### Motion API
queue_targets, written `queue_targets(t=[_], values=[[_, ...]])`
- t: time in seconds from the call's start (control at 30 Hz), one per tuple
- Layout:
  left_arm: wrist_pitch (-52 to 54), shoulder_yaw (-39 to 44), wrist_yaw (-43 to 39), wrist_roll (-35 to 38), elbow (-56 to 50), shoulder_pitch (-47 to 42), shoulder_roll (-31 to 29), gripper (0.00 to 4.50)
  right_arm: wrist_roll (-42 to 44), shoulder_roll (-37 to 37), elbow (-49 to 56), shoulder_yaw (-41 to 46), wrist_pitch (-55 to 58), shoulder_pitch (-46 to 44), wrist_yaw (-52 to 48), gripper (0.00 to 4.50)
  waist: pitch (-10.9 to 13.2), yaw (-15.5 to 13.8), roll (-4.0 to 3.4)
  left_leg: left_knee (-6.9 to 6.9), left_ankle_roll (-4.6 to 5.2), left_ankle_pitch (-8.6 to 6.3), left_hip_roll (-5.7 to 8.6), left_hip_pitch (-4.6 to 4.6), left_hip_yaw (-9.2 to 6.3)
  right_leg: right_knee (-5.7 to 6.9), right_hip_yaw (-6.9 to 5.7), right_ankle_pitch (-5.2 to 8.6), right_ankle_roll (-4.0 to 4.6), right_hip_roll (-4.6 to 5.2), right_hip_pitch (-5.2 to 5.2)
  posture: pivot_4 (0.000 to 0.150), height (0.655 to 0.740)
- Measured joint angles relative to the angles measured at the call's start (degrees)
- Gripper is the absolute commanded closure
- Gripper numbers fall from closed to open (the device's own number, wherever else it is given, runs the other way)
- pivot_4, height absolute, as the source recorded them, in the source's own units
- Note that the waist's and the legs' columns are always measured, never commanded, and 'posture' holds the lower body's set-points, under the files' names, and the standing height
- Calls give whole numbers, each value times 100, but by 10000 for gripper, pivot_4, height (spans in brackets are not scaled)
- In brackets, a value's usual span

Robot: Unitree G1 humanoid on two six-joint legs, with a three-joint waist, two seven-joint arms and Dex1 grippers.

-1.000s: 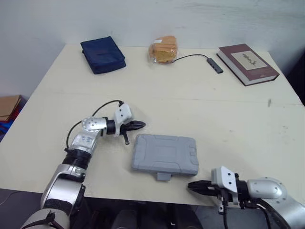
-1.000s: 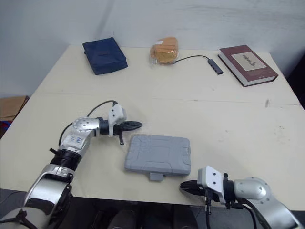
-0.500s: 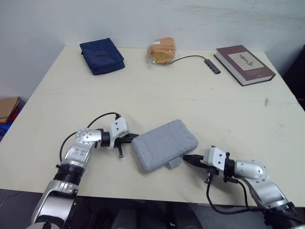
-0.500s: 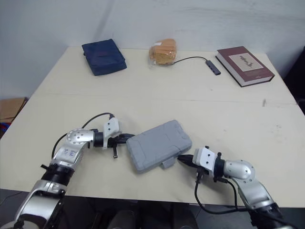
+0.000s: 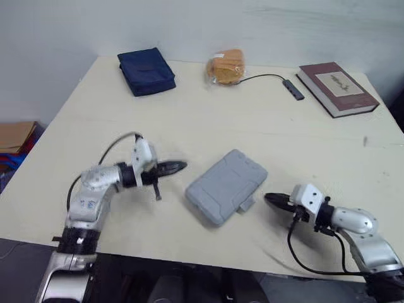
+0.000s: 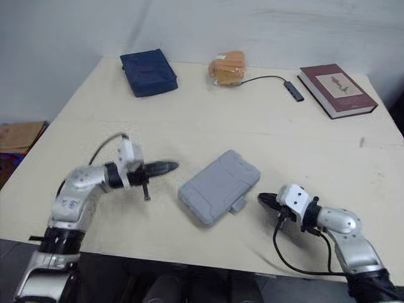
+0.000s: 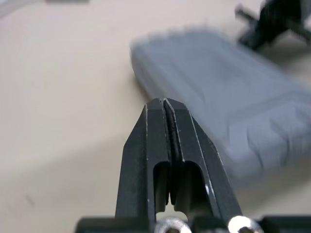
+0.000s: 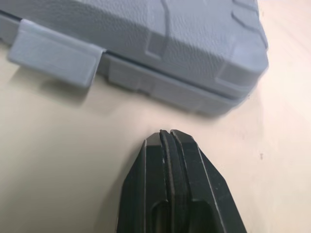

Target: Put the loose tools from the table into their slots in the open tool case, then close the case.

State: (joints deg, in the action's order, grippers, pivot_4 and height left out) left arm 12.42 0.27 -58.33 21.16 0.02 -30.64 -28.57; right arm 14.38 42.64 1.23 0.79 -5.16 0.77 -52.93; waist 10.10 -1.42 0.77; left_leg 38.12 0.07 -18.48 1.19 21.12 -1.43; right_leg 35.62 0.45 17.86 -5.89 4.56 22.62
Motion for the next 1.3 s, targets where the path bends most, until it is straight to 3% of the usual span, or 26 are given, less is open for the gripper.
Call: queue_targets(t=[0.13, 0.4, 0.53, 1.3], values=[[91, -843, -359, -176, 92, -693, 348, 45000, 145, -28, 663, -63, 335, 304, -96, 44609, -4, 33, -20, -2, 2, -1, 3, 0, 27, 3, 3, -4, -8, -13, 3, 1500, 7400], [-690, -2050, -345, -1394, 1525, -1313, 1028, 45000, 80, -265, 1028, -286, 653, 250, 36, 44609, 1, 76, -13, 1, 9, 5, 0, -4, 40, 15, -1, -5, -10, -27, 17, 1500, 7400], [-698, -2179, 0, -1699, 2012, -1329, 1467, 45000, 91, -284, 1365, -274, 875, 287, 163, 44609, 1, 21, -12, 3, 11, 5, 0, 1, 36, 10, 0, -5, -10, -23, 17, 1500, 7400], [-794, -2241, -37, -1913, 1912, -1173, 1306, 45000, -300, -937, 1112, -766, 1406, -252, 418, 44609, -11, 158, -17, -10, 31, -7, -2, -56, 41, 23, 18, -4, -8, -22, -19, 1500, 7400]])
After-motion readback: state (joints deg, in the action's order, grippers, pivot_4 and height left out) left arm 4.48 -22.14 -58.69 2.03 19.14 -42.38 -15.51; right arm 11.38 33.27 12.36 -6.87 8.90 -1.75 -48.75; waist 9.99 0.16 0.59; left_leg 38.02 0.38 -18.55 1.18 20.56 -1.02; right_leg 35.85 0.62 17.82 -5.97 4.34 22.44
